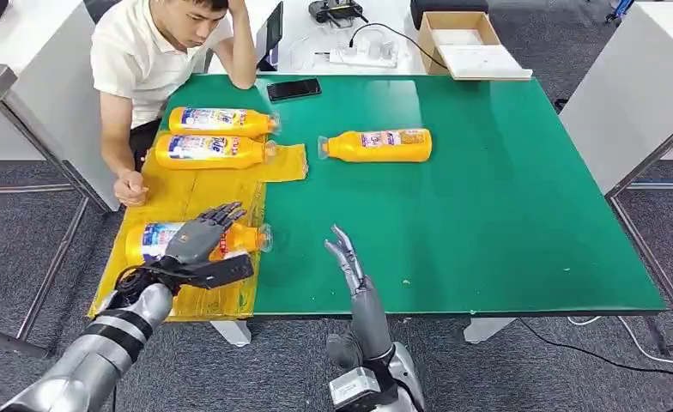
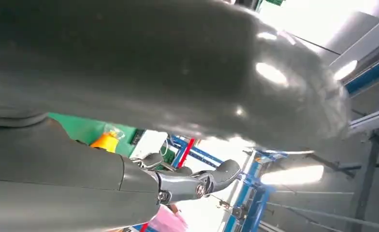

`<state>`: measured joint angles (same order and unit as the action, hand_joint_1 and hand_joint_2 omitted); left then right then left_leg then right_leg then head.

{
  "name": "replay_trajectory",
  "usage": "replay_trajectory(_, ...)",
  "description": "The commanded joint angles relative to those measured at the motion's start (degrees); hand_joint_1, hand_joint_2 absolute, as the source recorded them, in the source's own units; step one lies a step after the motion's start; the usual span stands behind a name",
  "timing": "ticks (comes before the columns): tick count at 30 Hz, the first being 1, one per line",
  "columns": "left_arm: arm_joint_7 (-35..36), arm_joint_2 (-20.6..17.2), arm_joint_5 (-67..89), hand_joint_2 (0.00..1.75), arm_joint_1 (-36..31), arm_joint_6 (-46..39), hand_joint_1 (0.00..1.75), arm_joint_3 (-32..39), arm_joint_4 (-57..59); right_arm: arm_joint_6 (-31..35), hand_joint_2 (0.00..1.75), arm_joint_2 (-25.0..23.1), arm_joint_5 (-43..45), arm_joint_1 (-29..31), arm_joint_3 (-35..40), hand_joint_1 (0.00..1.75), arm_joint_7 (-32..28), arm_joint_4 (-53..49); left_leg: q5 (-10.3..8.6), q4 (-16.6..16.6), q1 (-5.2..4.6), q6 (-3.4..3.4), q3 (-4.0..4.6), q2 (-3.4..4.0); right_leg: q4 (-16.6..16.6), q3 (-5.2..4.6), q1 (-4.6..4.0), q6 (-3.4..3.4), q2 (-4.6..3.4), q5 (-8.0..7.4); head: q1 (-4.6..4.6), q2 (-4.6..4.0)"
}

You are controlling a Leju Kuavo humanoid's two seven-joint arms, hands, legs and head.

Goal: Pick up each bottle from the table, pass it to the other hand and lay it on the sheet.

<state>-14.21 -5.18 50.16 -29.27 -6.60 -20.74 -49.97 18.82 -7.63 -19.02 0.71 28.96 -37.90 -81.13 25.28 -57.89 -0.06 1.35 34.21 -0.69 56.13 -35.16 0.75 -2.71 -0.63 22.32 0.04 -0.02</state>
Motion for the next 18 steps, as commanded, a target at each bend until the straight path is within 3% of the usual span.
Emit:
replay_trajectory(1, -0.49, -3.13, -3.42, 1.75, 2.92, -1.67, 0.00, -3.84, -9.19, -0.36, 0.00, 0.16, -0.03, 1.20, -1.95, 0.00, -0.97, 3.96, 0.09, 0.06, 0.06, -0.11, -0.26, 0.10, -0.04, 0.23, -0.08, 0.13, 0.01, 0.08, 0.00, 0.02)
replay_trajectory(5, -8.92, -1.86, -21.07, 1.75, 9.63, 5.08, 0.00, 1.91, -18.13, -0.75, 0.00, 0.08, -0.16, 1.79, -1.35, 0.00, -1.42, 5.16, 0.10, 0.06, 0.05, -0.09, -0.24, 0.21, -0.04, 0.17, -0.07, 0.10, -0.09, 0.06, 0.00, 0.02)
replay_trajectory(12, -10.30, -0.46, -26.82, 1.75, 13.04, 5.20, 0.00, 4.61, -23.88, -0.85, 0.00, 0.24, -0.13, 1.67, -1.15, 0.00, -1.61, 5.22, 0.12, 0.00, 0.06, -0.06, -0.17, 0.12, -0.02, 0.14, -0.07, 0.08, 0.01, 0.11, 0.02, 0.00)
replay_trajectory(18, -12.86, 7.01, -46.97, 1.75, 18.71, 5.75, 0.00, 12.34, -34.46, 1.08, 0.00, 0.61, -0.36, -0.07, -1.12, 0.00, -2.09, 3.25, 0.11, 0.00, 0.06, -0.07, -0.10, 0.07, -0.04, 0.11, -0.07, 0.09, 0.07, 0.11, 0.00, 0.00)
